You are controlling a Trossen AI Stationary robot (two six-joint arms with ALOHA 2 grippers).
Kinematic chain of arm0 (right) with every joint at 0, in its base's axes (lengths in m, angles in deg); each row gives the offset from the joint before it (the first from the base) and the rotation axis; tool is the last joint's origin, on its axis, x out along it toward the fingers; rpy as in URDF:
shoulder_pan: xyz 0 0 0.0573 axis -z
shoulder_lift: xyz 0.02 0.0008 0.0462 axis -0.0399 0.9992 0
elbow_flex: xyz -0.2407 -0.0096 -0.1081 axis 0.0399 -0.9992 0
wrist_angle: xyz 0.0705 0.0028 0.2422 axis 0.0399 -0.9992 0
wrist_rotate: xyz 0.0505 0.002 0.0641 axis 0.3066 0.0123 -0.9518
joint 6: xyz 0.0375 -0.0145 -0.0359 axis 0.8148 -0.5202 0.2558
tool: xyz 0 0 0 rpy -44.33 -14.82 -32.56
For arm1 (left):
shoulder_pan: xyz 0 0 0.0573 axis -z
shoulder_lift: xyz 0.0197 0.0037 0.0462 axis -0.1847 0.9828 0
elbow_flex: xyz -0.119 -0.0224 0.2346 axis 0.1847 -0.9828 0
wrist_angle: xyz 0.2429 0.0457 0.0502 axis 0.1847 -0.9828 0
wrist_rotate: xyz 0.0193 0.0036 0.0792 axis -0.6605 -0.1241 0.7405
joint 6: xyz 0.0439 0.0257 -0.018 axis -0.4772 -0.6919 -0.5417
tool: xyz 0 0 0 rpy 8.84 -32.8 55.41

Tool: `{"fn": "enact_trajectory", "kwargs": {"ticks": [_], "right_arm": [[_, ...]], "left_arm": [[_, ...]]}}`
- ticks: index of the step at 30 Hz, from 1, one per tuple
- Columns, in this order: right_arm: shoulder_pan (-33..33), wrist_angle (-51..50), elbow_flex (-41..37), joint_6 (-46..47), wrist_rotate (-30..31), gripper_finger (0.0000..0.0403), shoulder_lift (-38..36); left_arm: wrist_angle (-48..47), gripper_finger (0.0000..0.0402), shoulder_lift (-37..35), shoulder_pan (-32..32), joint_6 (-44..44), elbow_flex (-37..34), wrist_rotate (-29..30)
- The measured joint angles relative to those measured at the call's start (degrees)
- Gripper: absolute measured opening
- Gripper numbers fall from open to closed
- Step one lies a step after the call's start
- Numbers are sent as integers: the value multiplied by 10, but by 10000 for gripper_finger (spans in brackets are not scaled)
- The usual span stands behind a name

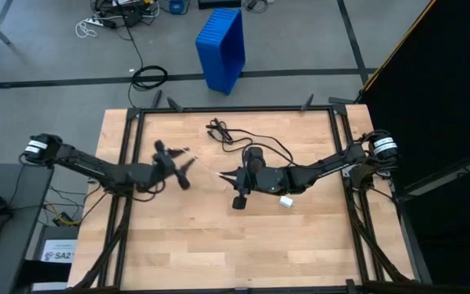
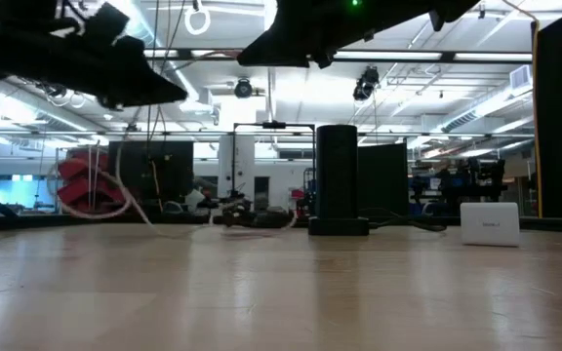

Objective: Insert USB
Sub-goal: Insert the pink USB cable into the white charger adapter

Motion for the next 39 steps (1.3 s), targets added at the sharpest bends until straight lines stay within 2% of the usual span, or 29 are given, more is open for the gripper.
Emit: {"fn": "enact_trajectory", "kwargs": {"ticks": [4,8,10,16,18,27,33,39], "right_arm": [[-4,-4,0,0,1,0,0],[-4,-12,0,3,1,0,0],[0,-16,0,5,2,0,0],[9,-19,0,8,3,0,0],[11,-18,0,14,3,0,0],[12,5,0,15,-17,0,0],[19,5,0,21,-23,0,0],[27,4,0,21,-28,0,0]], "left_arm": [[3,168,-79,9,-34,-21,93],[-8,166,-101,9,-44,-30,100],[-23,166,-100,9,-30,-30,56],[-60,165,-98,2,40,-19,-212],[-62,165,-98,1,58,-16,-262],[-73,184,-68,0,113,-14,-278],[31,208,-38,4,87,-14,-320],[81,209,-23,15,75,-14,-355]]}}
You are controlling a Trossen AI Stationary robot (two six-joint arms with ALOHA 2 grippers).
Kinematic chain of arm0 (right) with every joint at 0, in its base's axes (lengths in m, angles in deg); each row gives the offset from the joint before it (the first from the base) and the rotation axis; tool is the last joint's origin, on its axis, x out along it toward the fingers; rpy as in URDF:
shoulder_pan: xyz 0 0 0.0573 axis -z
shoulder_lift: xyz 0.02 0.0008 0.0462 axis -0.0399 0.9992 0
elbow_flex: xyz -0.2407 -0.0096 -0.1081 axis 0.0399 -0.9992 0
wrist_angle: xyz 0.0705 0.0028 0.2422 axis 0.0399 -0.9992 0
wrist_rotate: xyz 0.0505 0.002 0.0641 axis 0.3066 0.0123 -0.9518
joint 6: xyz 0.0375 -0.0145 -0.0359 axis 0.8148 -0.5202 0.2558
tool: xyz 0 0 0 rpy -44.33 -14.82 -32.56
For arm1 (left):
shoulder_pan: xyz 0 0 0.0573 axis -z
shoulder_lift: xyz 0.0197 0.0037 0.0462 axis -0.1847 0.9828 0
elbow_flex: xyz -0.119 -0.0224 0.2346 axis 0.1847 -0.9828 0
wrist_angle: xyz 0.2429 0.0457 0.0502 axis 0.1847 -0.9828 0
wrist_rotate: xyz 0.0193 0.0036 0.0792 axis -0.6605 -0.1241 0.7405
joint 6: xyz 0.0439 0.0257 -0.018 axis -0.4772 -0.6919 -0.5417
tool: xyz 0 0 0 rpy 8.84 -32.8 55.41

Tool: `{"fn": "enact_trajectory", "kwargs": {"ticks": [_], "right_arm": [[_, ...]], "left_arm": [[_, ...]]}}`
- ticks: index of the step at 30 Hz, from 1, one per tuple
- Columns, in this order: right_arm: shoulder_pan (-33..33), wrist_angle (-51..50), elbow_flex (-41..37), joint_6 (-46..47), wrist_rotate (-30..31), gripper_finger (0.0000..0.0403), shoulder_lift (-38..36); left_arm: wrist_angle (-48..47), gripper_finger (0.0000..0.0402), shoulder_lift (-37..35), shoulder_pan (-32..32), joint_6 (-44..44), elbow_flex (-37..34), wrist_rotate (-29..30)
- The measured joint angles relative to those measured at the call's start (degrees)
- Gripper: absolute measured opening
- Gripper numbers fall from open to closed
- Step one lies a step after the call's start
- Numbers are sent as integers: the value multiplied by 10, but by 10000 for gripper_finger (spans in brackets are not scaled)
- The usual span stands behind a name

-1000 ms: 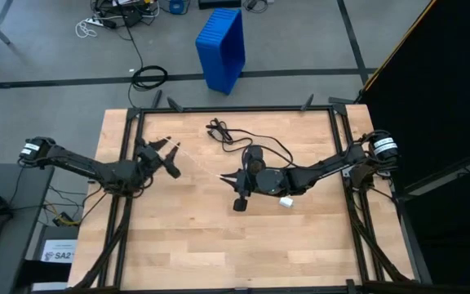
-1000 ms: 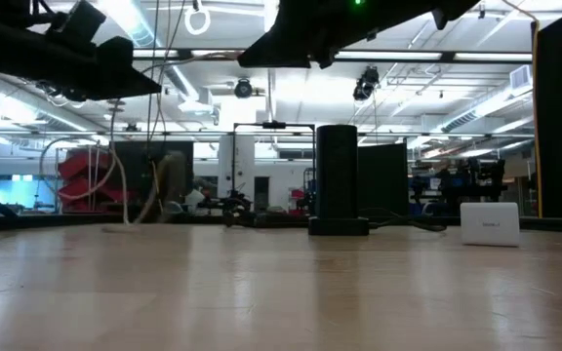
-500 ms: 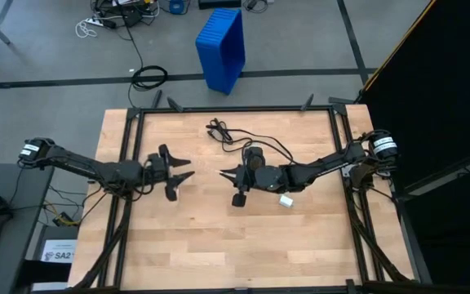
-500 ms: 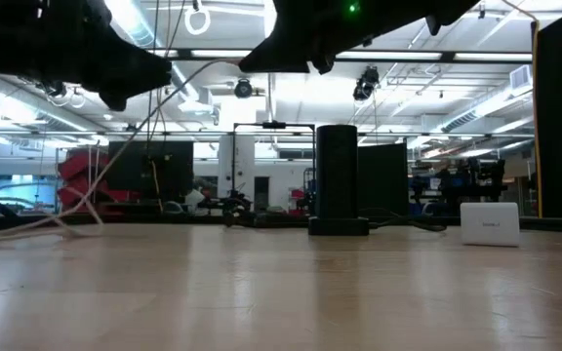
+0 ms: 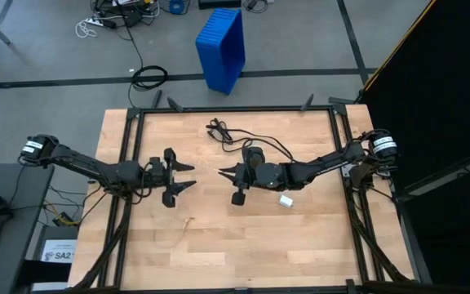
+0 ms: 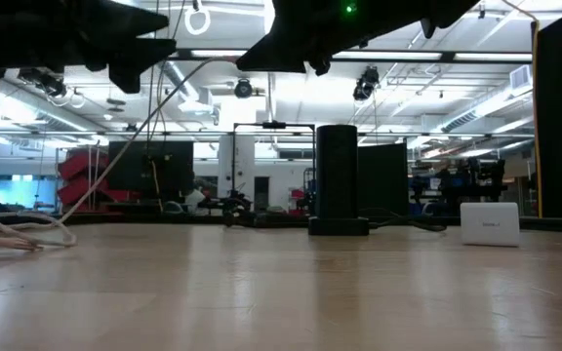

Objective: Insert USB
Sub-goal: Insert the pink USB cable into the white charger adapter

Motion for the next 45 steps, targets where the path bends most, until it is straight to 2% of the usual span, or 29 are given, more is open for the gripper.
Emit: {"fn": "enact_trajectory", "kwargs": {"ticks": [4,8,12,17,22,27,31,33,45], "right_arm": [[4,0,0,0,-5,0,0],[8,0,0,0,-5,0,0],[8,0,0,0,-5,0,0],[7,0,0,0,-22,0,0],[1,-2,0,-1,-30,0,0],[0,-33,0,5,-30,0,0],[0,-43,0,12,-30,0,0],[0,-43,0,14,-31,0,0],[2,-39,0,19,-52,0,0]], "left_arm": [[-65,209,34,0,44,32,-4],[-122,209,112,-1,54,87,-9],[-110,209,201,-15,28,122,-12],[-11,209,266,-58,25,126,-22],[37,209,277,-73,8,123,-32],[99,209,274,-77,-18,91,-49],[174,209,272,-97,-16,64,-101],[180,209,272,-104,-10,63,-123],[177,209,280,-114,1,63,-126]]}}
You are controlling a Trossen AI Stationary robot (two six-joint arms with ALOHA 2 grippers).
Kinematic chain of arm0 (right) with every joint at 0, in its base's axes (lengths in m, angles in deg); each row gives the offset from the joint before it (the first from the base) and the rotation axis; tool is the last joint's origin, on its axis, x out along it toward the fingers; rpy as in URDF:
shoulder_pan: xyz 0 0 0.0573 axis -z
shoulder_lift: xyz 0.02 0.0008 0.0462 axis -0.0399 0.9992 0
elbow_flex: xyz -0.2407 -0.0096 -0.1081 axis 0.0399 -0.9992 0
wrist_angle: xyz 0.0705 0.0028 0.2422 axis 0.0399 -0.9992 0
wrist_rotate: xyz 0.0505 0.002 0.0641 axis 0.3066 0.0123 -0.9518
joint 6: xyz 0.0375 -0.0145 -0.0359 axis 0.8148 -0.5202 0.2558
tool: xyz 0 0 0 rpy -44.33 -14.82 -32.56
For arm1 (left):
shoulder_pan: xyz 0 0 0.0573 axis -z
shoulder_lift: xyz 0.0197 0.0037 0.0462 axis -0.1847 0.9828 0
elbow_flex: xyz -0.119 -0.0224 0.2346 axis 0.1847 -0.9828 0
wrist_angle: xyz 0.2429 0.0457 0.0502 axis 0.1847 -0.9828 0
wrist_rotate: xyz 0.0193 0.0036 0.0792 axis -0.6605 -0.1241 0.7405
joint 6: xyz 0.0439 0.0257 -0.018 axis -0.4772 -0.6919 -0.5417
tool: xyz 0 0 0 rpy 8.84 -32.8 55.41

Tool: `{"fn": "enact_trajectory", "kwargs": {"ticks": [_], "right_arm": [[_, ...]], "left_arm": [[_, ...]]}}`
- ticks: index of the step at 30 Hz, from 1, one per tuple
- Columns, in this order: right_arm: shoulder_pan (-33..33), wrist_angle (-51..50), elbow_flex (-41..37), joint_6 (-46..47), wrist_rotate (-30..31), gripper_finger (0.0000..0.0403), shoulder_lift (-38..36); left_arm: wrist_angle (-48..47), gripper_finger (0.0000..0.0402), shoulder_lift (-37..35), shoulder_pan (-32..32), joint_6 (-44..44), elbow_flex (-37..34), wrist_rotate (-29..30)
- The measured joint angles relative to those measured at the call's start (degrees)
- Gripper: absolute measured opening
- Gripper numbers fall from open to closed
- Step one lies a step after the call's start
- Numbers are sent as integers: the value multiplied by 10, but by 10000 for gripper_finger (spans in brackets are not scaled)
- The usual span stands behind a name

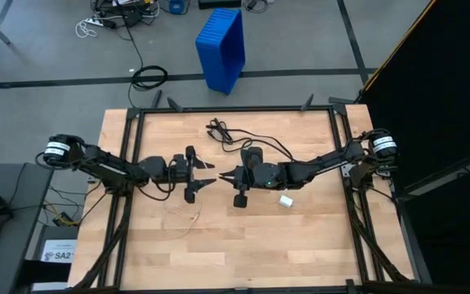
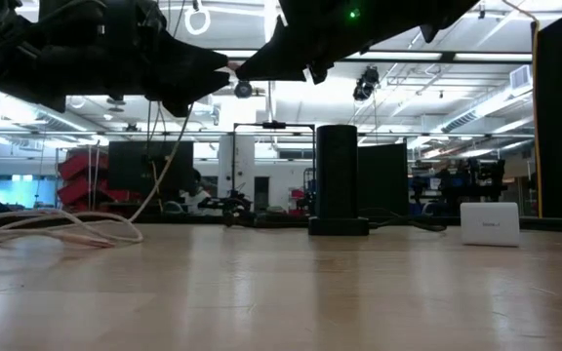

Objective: Insert USB
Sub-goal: Insert the pink USB cable into the white charger adapter

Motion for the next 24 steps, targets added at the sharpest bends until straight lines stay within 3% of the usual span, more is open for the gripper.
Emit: {"fn": "enact_trajectory", "kwargs": {"ticks": [15,24], "right_arm": [[1,-7,0,4,0,0,0],[1,-20,0,4,0,0,0]], "left_arm": [[-5,207,63,0,-9,49,-23],[-6,151,60,0,-17,49,-28]]}}
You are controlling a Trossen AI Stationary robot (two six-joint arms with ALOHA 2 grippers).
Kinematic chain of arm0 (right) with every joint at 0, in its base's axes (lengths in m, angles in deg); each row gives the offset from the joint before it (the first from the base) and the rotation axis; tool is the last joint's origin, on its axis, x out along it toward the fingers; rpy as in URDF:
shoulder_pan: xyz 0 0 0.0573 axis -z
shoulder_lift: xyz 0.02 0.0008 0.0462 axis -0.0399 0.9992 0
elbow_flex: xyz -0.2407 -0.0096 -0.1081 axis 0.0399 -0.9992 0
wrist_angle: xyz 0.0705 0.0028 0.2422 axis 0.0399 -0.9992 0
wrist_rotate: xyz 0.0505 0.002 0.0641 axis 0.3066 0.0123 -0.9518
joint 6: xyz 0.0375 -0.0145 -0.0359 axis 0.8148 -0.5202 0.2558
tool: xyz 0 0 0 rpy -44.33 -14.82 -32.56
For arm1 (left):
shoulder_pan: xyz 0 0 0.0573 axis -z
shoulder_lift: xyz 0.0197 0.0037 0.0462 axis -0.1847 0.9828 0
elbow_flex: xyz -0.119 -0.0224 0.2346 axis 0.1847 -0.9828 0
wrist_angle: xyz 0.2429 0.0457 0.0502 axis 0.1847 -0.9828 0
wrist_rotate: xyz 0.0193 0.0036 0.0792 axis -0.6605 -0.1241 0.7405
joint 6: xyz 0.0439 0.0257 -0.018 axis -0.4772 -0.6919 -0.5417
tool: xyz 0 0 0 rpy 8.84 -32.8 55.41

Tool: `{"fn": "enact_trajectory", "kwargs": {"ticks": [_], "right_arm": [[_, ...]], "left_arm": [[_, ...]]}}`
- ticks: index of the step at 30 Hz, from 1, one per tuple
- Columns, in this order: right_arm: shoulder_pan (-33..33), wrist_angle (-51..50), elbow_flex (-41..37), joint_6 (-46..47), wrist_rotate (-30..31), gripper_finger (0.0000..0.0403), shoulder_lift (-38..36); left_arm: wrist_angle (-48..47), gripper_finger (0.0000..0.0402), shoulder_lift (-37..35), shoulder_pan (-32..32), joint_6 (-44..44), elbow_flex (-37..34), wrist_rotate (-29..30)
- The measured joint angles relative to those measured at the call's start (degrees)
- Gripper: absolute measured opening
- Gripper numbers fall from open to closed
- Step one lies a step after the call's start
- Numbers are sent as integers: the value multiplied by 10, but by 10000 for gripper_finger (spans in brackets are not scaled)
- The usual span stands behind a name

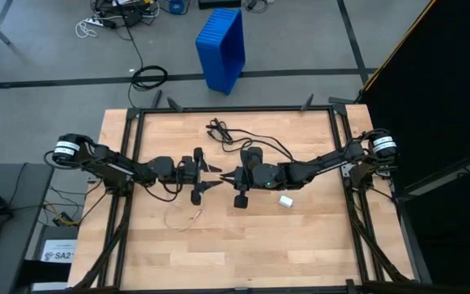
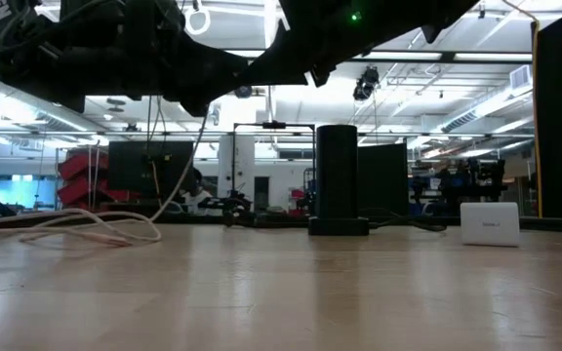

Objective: Insert USB
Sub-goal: Insert the pink USB cable into the white charger adapter

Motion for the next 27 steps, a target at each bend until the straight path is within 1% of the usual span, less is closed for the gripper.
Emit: {"fn": "enact_trajectory", "kwargs": {"ticks": [10,21,27], "right_arm": [[0,-9,0,1,2,0,0],[-2,-19,0,3,-1,0,0],[-1,-22,0,6,0,0,0]], "left_arm": [[-17,107,-3,-10,-2,0,-5],[-13,13,-3,-10,-19,-1,-36],[-16,3,-3,-10,-27,-1,-39]]}}
